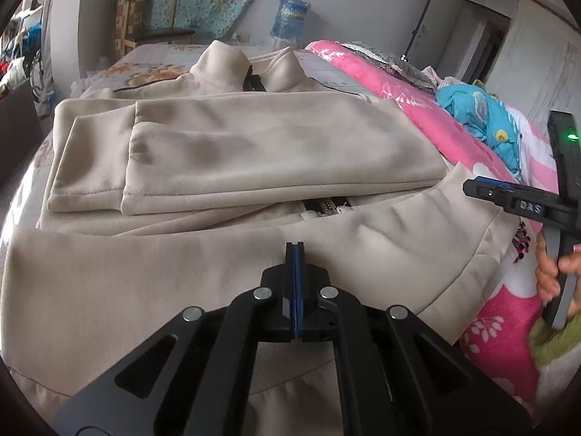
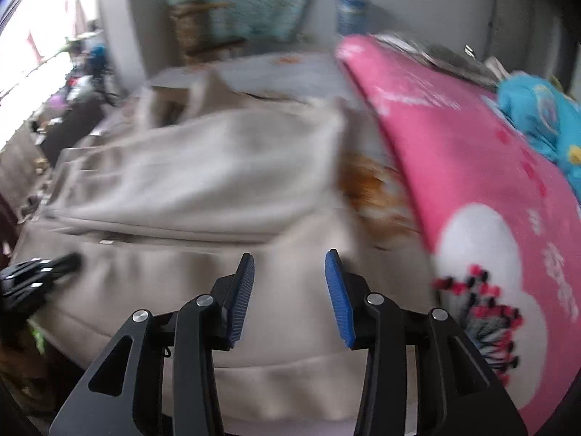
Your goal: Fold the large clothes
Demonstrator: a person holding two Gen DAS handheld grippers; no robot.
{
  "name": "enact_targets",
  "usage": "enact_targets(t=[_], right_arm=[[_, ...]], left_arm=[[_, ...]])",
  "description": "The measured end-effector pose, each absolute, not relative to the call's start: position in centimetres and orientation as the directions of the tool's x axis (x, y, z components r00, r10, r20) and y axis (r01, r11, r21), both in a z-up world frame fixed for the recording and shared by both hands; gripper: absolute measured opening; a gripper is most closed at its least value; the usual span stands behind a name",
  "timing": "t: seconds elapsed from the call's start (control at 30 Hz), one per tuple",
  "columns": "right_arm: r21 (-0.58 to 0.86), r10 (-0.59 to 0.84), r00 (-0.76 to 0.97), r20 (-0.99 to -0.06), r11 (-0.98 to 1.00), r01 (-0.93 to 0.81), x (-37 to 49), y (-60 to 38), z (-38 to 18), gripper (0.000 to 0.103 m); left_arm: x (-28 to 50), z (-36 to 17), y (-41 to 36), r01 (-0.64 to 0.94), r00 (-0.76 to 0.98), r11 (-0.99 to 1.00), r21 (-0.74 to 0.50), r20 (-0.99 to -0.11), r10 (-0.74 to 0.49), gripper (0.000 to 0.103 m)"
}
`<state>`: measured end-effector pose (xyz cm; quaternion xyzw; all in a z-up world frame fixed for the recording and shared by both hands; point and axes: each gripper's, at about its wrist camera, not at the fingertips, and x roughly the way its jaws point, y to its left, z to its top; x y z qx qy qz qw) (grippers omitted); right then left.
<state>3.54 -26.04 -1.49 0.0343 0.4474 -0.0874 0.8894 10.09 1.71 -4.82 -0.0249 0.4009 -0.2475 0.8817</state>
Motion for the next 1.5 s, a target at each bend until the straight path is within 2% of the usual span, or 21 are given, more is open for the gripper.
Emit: enact_targets(t=[0.1,0.17,0.2,0.23,0.4,0.47,0.57,0.6,0.63,0.7,0.83,0.87,0.93,1.13,1.23,1.3,1.37,1.47,1.5], right_arm=[[-0.099,-0.176,0.567,-0.805,0.981,0.165,4.3,-25.6,-2.6,0.039],[-0.200,-0.250,0.572,-0.781,0.968,0.150,4.4,-24.6,-2.9,0.025],[-0.218,-0.260,0.573,-0.777,0.965,0.143,4.6,-24.5,-3.0,0.010],[-0.209,-0.252,0.575,-0.778,0.968,0.140,4.6,-24.7,-2.9,0.004],[-0.263,-0.322,0.615,-0.720,0.946,0.187,4.8,-25.5,-1.6,0.003],[-0.229,-0.316,0.589,-0.744,0.948,0.220,5.5,-27.1,-2.0,0.003],[-0.109,-0.222,0.593,-0.774,0.969,0.221,5.2,-28.6,-1.4,0.004],[-0.061,-0.174,0.608,-0.775,0.977,0.202,4.8,-28.6,-1.0,0.009],[-0.013,-0.120,0.619,-0.776,0.984,0.175,4.6,-28.7,-0.7,0.025],[0.003,-0.098,0.630,-0.770,0.987,0.158,4.3,-28.5,-0.7,0.044],[-0.042,-0.117,0.591,-0.798,0.989,0.139,5.2,-27.9,-2.0,0.043],[-0.063,-0.132,0.576,-0.807,0.989,0.137,5.5,-27.8,-2.6,0.039],[-0.095,-0.156,0.577,-0.802,0.986,0.133,5.5,-27.4,-2.6,0.007],[-0.183,-0.250,0.703,-0.666,0.968,0.172,4.6,-25.8,1.7,0.006],[-0.181,-0.256,0.674,-0.693,0.967,0.181,6.0,-26.6,0.0,0.006],[-0.206,-0.272,0.611,-0.743,0.962,0.178,7.4,-27.4,-3.1,0.006],[-0.237,-0.297,0.608,-0.736,0.955,0.179,7.4,-27.2,-4.1,0.007],[-0.259,-0.322,0.611,-0.723,0.946,0.193,6.7,-26.9,-2.3,0.016],[-0.259,-0.331,0.606,-0.723,0.944,0.205,6.2,-27.0,-1.4,0.023]], left_arm=[[10.1,-4.6,1.7,0.416,0.562,0.880,-0.229,-0.697,-0.446,0.002],[9.9,-4.5,1.7,0.415,0.565,0.882,-0.221,-0.697,-0.441,0.002],[10.0,-4.6,1.6,0.415,0.567,0.883,-0.219,-0.697,-0.439,0.002],[9.9,-4.6,1.6,0.415,0.569,0.884,-0.216,-0.696,-0.437,0.002],[9.8,-4.5,1.4,0.418,0.576,0.886,-0.200,-0.696,-0.429,0.002],[9.8,-4.5,1.4,0.421,0.578,0.886,-0.194,-0.695,-0.427,0.002],[9.8,-4.5,1.4,0.424,0.577,0.886,-0.189,-0.698,-0.425,0.002],[9.8,-4.5,1.4,0.424,0.577,0.886,-0.188,-0.698,-0.425,0.002],[9.9,-4.5,1.4,0.424,0.577,0.886,-0.189,-0.697,-0.425,0.002],[9.9,-4.4,1.4,0.423,0.578,0.886,-0.192,-0.696,-0.427,0.002],[9.9,-4.4,1.4,0.424,0.578,0.885,-0.193,-0.695,-0.428,0.002],[9.9,-4.4,1.4,0.424,0.579,0.885,-0.193,-0.694,-0.428,0.002],[9.9,-4.4,1.4,0.427,0.580,0.884,-0.191,-0.692,-0.430,0.002],[9.8,-4.4,1.3,0.431,0.583,0.884,-0.182,-0.691,-0.427,0.002],[9.7,-4.5,1.3,0.434,0.585,0.883,-0.178,-0.689,-0.427,0.002],[9.7,-4.5,1.3,0.436,0.586,0.882,-0.177,-0.688,-0.428,0.002],[9.7,-4.5,1.2,0.438,0.588,0.882,-0.172,-0.688,-0.426,0.002],[9.7,-4.5,1.1,0.441,0.590,0.883,-0.160,-0.690,-0.419,0.002],[9.6,-4.5,1.0,0.441,0.591,0.883,-0.157,-0.689,-0.418,0.002]])
